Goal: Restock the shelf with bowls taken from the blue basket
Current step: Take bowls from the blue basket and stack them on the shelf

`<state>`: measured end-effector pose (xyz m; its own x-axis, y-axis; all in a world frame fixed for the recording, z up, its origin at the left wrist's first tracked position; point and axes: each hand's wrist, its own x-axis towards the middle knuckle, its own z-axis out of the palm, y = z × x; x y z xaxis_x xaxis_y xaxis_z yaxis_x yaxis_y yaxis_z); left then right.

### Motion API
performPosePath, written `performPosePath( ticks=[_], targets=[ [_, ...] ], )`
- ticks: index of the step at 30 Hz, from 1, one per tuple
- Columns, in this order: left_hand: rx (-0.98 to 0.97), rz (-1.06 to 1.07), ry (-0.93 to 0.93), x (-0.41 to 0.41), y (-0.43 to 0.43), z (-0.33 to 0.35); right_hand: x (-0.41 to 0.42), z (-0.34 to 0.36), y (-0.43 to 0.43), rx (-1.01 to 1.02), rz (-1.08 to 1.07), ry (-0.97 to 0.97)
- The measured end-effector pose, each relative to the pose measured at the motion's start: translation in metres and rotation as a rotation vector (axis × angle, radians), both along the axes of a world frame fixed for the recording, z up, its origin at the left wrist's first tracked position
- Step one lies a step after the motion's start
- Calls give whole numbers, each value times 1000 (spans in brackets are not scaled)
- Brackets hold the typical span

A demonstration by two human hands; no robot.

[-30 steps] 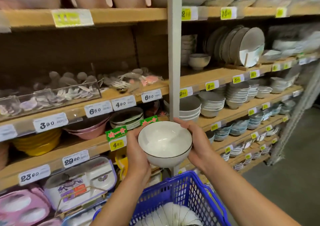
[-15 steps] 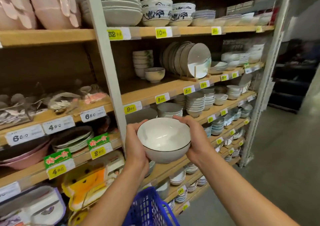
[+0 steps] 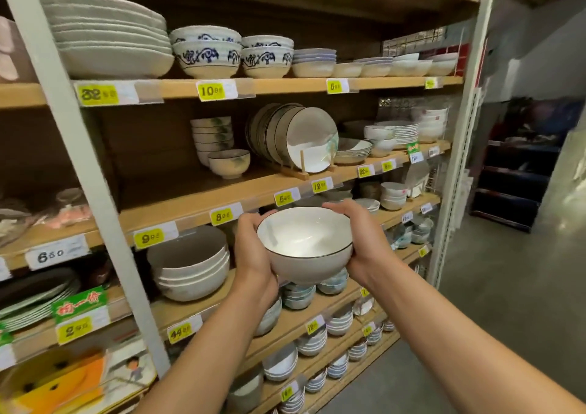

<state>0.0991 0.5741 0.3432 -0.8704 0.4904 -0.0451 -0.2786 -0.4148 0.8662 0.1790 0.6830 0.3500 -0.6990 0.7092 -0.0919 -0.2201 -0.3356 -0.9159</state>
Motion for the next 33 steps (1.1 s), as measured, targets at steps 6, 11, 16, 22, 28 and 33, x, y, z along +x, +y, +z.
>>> performPosePath(
  ticks=[6,11,16,22,28,33],
  targets=[
    [-83,36,13,-33,37,11,-36,9,41,-21,-15,-24],
    [-102,89,7,-85,62,20,-93,19,73,-30,28,-17],
    [-74,191,50,-143,86,28,-157,29,101,-16,119,-13],
    [-101,262,77,-198,106,32,-225,34,127,48,139,-24],
    [-180,325,95,-246,122,29,-284,29,148,19,238,-40],
    [-187,404,43,-275,134,22,-325,22,160,8,302,-31]
  ],
)
